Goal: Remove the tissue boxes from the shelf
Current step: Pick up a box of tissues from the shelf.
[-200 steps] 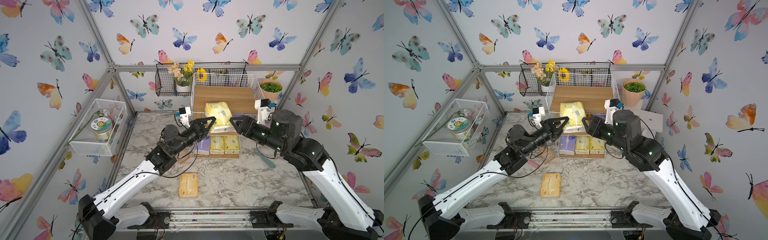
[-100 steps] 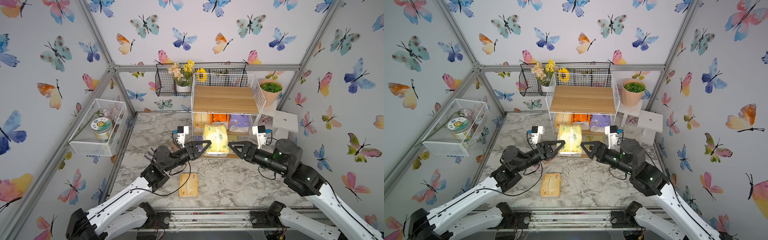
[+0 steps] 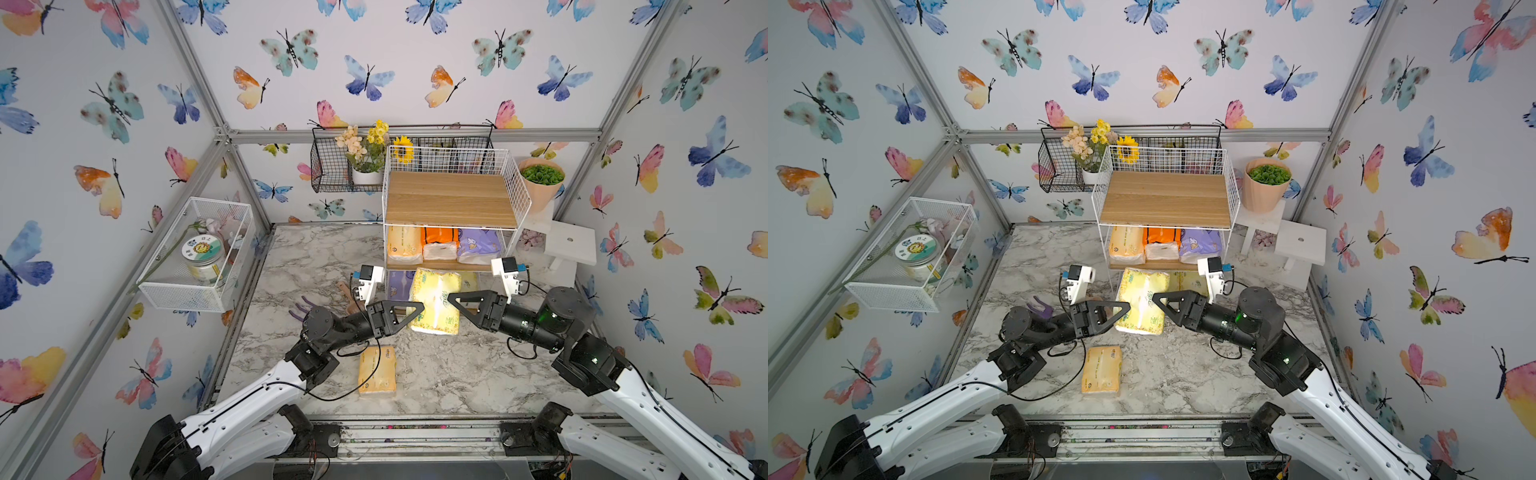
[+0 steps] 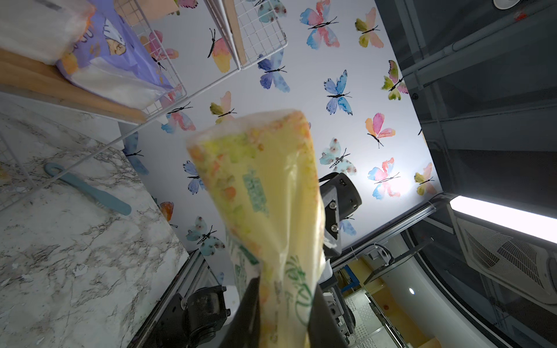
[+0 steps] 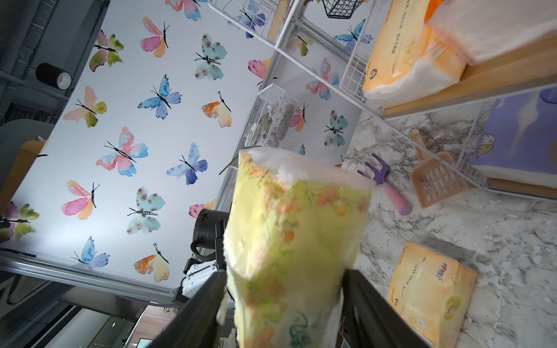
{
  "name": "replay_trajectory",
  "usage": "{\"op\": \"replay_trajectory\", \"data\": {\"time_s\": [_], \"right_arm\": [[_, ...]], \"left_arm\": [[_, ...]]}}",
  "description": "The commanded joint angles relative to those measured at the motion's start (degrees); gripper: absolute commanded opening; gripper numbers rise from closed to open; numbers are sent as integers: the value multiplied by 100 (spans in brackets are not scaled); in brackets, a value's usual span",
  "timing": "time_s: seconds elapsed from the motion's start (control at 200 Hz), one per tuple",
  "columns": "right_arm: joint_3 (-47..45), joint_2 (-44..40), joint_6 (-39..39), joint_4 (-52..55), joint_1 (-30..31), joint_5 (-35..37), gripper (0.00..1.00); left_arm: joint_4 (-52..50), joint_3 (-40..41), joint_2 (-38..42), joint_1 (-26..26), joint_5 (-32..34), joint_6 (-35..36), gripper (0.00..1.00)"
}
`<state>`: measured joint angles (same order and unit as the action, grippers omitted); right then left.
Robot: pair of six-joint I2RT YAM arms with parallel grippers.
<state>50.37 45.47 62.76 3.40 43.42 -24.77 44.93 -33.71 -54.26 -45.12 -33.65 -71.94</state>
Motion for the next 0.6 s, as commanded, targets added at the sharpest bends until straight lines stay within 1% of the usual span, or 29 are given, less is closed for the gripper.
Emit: {"op": "replay_trajectory", "data": {"time_s": [0.0,0.075,0.185,0.3,0.41,0.596], "right_arm": [[-79,1,52,-442,-9,-316,59],[-81,48,82,-496,-9,-348,57],[-82,136,78,-491,-9,-401,64],[-113,177,78,-557,-9,-401,64],[-133,227,120,-724,-9,-454,57],[-144,304,127,-823,-9,-494,37]], "left_arm": [[725,29,91,-14,-352,-104,20],[847,88,89,-13,-370,-152,19],[942,175,87,-10,-375,-211,18],[981,246,86,-6,-345,-226,18],[988,289,73,-12,-329,-248,18],[644,267,-6,-5,-312,-187,18]]}}
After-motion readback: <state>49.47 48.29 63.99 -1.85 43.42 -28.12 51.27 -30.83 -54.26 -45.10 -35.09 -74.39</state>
